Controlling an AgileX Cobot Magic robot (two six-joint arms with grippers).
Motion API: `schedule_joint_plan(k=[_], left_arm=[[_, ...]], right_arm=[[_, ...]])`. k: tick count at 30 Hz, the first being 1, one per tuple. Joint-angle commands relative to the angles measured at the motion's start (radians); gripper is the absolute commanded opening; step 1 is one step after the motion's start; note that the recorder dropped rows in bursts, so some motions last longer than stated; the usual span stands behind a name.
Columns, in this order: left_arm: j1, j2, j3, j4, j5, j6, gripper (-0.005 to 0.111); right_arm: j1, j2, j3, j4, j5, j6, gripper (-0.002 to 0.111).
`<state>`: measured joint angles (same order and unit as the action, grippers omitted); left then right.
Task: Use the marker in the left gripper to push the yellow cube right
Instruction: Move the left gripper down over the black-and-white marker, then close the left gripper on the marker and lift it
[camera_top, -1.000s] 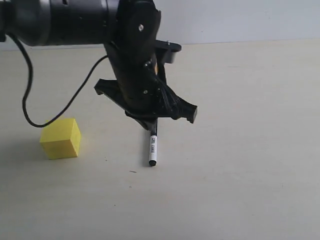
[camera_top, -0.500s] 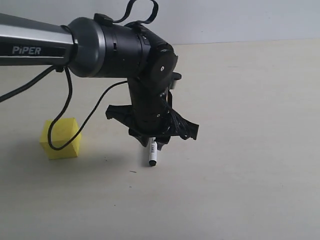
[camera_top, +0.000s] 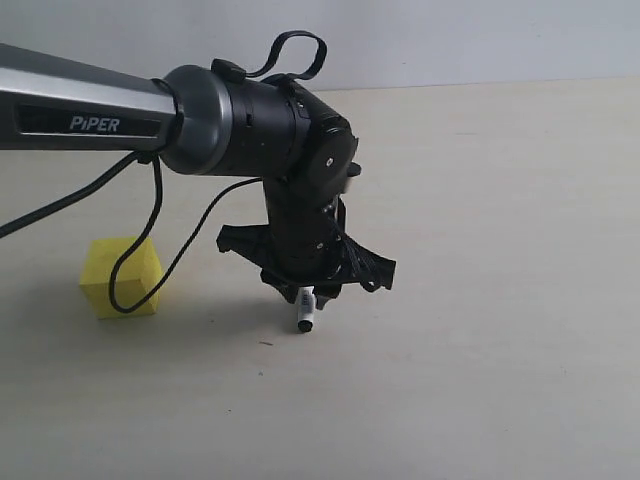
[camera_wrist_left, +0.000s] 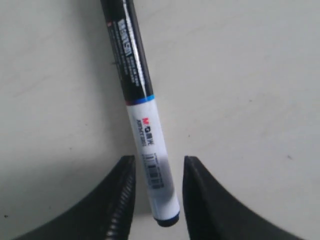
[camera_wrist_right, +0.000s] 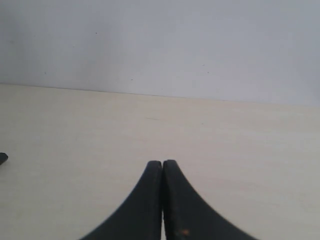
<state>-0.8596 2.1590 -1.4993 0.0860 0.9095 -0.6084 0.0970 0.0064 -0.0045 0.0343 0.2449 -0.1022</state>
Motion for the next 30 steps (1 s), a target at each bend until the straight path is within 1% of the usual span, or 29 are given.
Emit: schedule_joint_plan(k=[1, 30], left_arm=[[0.002, -0.002, -0.007, 0.006, -0.011, -0.022, 0.033], [0.0, 0.017, -0.005, 0.006, -0.014, -0.065, 0.033]], right_arm=[[-0.004, -0.006, 0.005, 0.001, -0.008, -0.001, 0.0], [-0.004, -0.006, 0.005, 0.001, -0.008, -0.001, 0.0]])
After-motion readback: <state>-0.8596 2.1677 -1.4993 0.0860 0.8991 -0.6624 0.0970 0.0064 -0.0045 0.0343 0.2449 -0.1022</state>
